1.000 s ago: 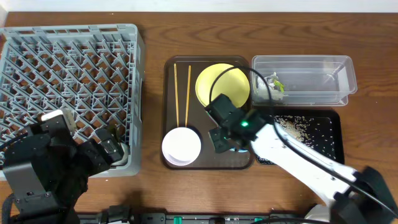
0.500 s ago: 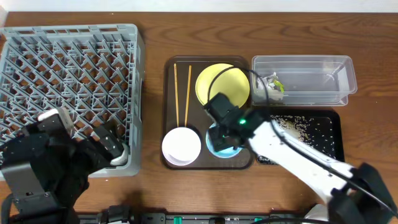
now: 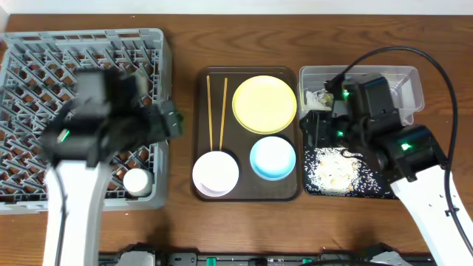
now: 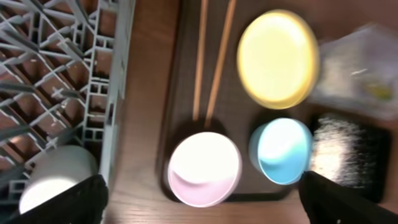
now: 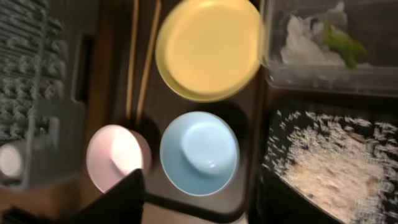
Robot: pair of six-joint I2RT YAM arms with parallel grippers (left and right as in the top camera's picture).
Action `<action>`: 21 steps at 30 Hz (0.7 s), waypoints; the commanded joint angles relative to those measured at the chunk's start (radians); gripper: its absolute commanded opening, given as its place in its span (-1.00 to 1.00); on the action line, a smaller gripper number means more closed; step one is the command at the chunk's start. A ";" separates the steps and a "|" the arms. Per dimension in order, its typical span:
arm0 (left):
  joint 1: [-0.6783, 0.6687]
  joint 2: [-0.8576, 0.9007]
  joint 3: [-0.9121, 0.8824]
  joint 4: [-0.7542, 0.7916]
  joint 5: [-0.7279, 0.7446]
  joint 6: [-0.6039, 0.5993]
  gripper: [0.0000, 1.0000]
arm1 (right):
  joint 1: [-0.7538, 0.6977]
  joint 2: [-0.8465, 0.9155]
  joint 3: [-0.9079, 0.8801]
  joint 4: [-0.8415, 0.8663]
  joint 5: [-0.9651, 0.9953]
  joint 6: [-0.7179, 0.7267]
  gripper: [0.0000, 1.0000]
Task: Sort waste into correct bins and load items into the dishwasher
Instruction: 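Reach left gripper to the wooden chopsticks and grasp one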
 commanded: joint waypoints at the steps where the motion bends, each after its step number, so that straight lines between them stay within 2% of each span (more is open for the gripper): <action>1: -0.067 0.092 0.036 0.018 -0.153 0.021 0.95 | -0.021 0.008 0.000 -0.026 -0.037 -0.043 0.21; 5: -0.115 0.217 0.036 0.101 -0.164 0.024 0.92 | -0.021 0.008 -0.002 -0.044 -0.037 -0.049 0.32; 9: -0.124 0.320 0.035 0.216 -0.151 0.024 0.71 | -0.021 0.008 -0.002 -0.044 -0.037 -0.049 0.45; 16: -0.183 0.476 0.035 0.331 -0.137 0.083 0.29 | -0.021 0.008 -0.002 -0.048 -0.037 -0.049 0.50; 19: -0.208 0.538 0.035 0.339 -0.206 0.084 0.14 | -0.021 0.008 -0.002 -0.049 -0.037 -0.048 0.50; 21: -0.212 0.572 0.035 0.347 -0.234 0.071 0.12 | -0.021 0.008 -0.002 -0.050 -0.037 -0.048 0.55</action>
